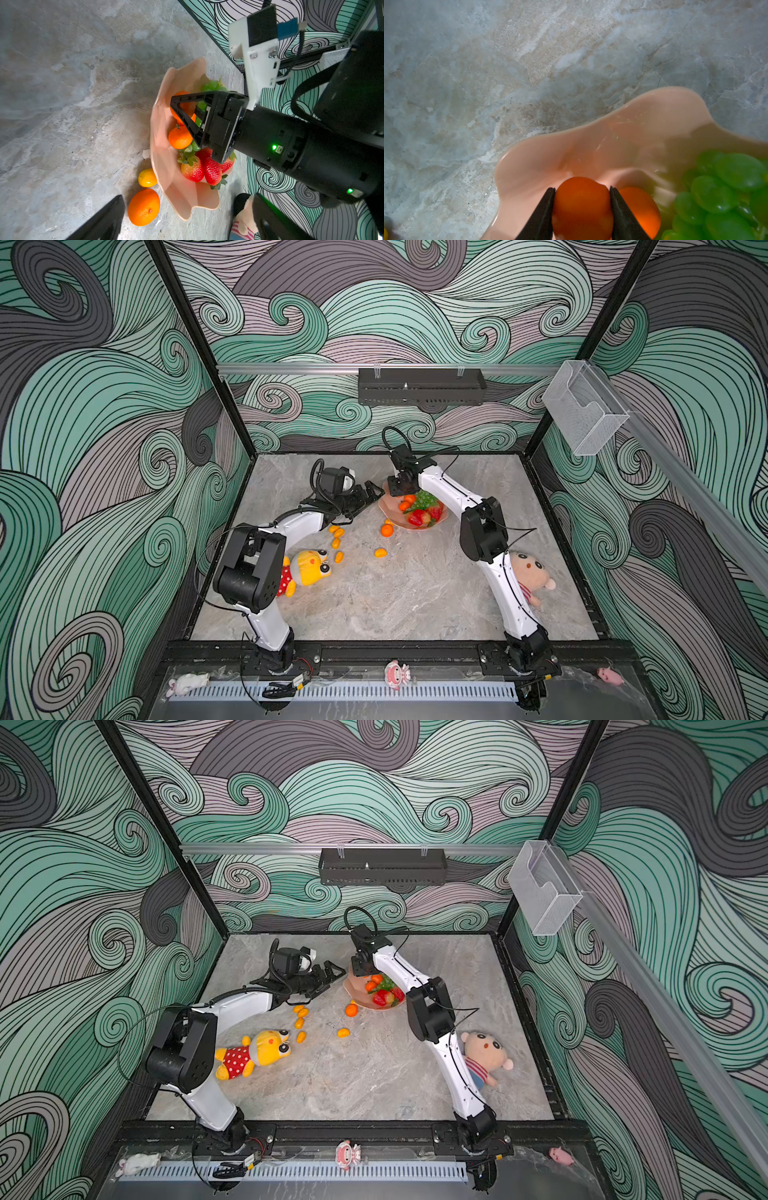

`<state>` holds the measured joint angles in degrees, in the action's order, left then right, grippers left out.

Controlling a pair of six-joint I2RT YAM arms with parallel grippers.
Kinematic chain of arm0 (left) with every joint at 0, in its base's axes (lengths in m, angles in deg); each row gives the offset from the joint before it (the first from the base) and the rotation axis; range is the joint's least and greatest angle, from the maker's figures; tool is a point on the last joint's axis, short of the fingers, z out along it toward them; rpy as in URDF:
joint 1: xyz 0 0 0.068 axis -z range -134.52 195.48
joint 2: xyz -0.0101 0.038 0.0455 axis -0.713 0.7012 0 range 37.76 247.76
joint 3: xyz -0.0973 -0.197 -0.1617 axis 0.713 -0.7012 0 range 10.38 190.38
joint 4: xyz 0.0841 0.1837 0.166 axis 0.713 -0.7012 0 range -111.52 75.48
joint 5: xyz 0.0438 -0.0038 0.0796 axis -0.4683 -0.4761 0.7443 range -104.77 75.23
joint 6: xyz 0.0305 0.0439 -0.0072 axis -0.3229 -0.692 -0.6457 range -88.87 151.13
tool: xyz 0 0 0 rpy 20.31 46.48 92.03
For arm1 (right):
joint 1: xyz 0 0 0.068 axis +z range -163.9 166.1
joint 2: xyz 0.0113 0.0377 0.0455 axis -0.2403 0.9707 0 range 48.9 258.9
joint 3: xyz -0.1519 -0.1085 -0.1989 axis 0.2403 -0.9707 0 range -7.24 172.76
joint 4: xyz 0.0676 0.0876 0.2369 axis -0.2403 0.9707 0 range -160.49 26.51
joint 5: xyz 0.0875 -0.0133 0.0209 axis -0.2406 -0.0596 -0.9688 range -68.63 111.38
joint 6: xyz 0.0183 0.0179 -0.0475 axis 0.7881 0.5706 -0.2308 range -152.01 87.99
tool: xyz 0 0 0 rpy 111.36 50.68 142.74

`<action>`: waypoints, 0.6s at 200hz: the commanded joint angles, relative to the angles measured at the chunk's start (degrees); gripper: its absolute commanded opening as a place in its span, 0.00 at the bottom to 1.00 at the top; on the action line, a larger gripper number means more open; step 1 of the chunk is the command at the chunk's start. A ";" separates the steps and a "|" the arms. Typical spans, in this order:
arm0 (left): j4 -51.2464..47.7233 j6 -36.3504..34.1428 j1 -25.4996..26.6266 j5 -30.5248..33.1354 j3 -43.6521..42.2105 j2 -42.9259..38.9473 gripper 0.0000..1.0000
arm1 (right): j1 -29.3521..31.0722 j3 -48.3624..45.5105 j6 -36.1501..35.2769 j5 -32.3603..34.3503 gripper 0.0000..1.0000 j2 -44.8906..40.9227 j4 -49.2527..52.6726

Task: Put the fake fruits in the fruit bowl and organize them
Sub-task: 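Lower the tangerine into the bowl and open the right gripper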

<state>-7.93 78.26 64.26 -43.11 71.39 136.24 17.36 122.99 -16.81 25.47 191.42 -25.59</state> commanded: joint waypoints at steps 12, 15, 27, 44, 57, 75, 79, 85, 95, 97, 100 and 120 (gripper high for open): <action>1.67 0.33 0.47 -0.89 1.17 -0.12 0.99 | -0.15 1.69 -0.44 0.34 0.42 1.06 1.59; 1.67 0.38 0.50 -0.85 1.09 -0.20 0.99 | -0.15 1.76 -0.44 0.36 0.43 1.09 1.64; 1.54 0.28 0.47 -0.76 0.95 -0.47 0.99 | -0.17 1.87 -0.44 0.37 0.44 1.09 1.76; 1.13 0.06 0.53 -0.62 0.78 -1.00 0.98 | -0.16 1.99 -0.44 0.27 0.45 0.88 1.94; 0.75 -0.11 0.51 -0.41 0.61 -1.34 0.99 | -0.18 2.03 -0.52 0.14 0.47 0.47 1.90; 0.23 -0.28 0.46 -0.32 0.21 -2.01 0.99 | -0.20 2.07 -0.71 0.05 0.49 -0.09 2.01; 0.12 -0.29 0.53 -0.32 0.12 -2.14 0.99 | -0.18 2.05 -0.70 0.08 0.50 -0.21 2.04; 0.01 -0.37 0.49 -0.31 -0.09 -2.43 0.99 | -0.18 2.08 -0.78 0.12 0.50 -0.52 2.11; -0.17 -0.29 0.49 -0.23 -0.56 -2.97 0.98 | -0.20 2.12 -0.79 0.17 0.51 -0.96 2.36; -0.24 -0.29 0.49 -0.23 -0.62 -3.12 0.99 | -0.23 2.13 -0.85 0.20 0.51 -1.07 2.35; -0.38 -0.29 0.49 -0.15 -0.71 -3.26 0.99 | -0.16 2.11 -0.85 0.15 0.51 -1.24 2.43; -2.10 -0.66 0.59 0.26 -1.32 -4.98 0.99 | -0.23 1.82 -0.96 0.14 0.52 -2.91 2.85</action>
<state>-7.93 78.26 64.26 -43.31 70.58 134.84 17.36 123.67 -17.03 25.43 191.66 -24.34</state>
